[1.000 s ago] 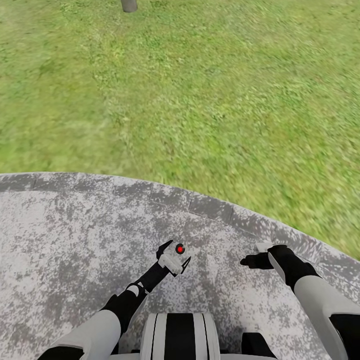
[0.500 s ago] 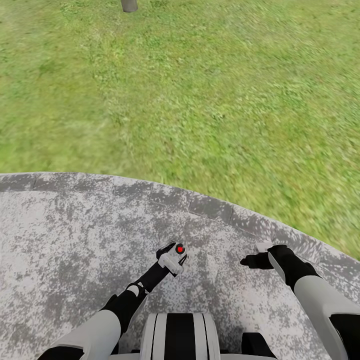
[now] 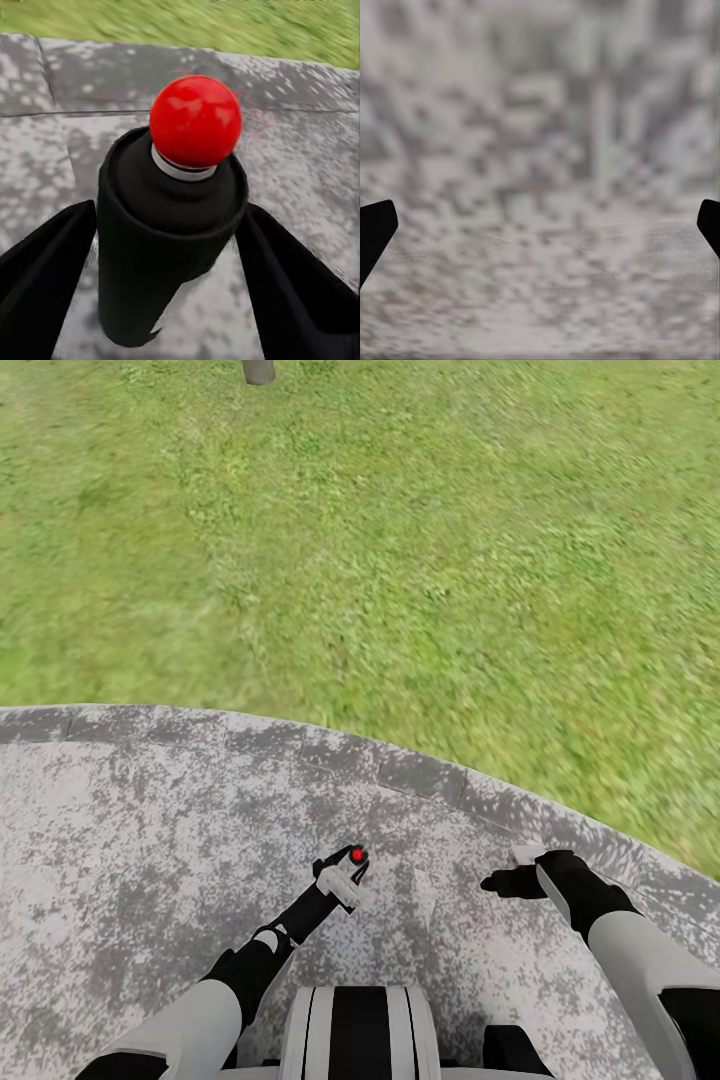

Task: In the garden, pick up the pesticide atomizer on the floor and spray pesticide onto both trees until each tree trunk is fully covered.

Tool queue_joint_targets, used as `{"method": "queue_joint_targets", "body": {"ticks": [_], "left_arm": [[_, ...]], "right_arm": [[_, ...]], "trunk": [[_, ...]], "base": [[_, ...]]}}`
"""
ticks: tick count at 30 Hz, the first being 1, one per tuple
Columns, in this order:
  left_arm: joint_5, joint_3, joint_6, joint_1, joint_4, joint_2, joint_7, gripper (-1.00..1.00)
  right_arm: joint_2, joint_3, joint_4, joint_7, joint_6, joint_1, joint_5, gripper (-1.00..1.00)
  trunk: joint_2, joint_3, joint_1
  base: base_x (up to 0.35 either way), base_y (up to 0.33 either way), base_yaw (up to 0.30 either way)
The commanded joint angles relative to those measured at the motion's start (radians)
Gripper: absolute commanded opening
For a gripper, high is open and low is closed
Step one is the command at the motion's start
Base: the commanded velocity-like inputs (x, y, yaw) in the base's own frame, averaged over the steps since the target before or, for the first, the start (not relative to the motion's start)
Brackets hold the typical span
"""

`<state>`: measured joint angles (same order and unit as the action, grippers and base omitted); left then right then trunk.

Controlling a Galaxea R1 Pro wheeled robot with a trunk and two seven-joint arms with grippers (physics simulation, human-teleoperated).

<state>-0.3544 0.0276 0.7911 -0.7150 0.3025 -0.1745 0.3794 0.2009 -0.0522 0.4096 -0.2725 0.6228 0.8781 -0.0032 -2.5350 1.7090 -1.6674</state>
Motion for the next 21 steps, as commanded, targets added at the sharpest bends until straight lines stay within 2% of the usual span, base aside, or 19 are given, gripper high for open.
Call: {"method": "queue_joint_targets", "body": {"ticks": [1, 7, 11, 19, 21], "left_arm": [[-0.008, -0.003, -0.001, 0.000, -0.001, 0.000, -0.002, -1.00], [-0.008, -0.003, 0.000, 0.000, 0.005, 0.000, -0.003, -1.00], [-0.006, -0.005, -0.002, 0.000, 0.071, 0.000, -0.003, -1.00], [-0.005, -0.003, -0.006, 0.000, 0.093, 0.000, -0.004, -1.00], [0.013, -0.004, -0.009, 0.000, 0.113, 0.000, -0.003, -1.00]], "right_arm": [[0.000, 0.000, 0.000, 0.000, 0.000, 0.000, 0.000, 1.00], [0.000, 0.000, 0.000, 0.001, 0.000, 0.000, 0.000, 1.00], [-0.001, 0.000, 0.000, 0.001, 0.000, 0.000, -0.002, 1.00], [-0.001, 0.000, 0.000, 0.001, -0.001, 0.000, -0.003, 1.00], [-0.002, 0.000, 0.000, 0.001, -0.008, 0.000, -0.003, 1.00]], "trunk": [[0.000, 0.000, 0.000], [0.000, 0.000, 0.000], [0.000, 0.000, 0.000], [0.000, 0.000, 0.000], [0.000, 0.000, 0.000]], "base": [[0.000, 0.000, 0.000], [0.000, 0.000, 0.000], [0.000, 0.000, 0.000], [0.000, 0.000, 0.000], [0.000, 0.000, 0.000]]}}
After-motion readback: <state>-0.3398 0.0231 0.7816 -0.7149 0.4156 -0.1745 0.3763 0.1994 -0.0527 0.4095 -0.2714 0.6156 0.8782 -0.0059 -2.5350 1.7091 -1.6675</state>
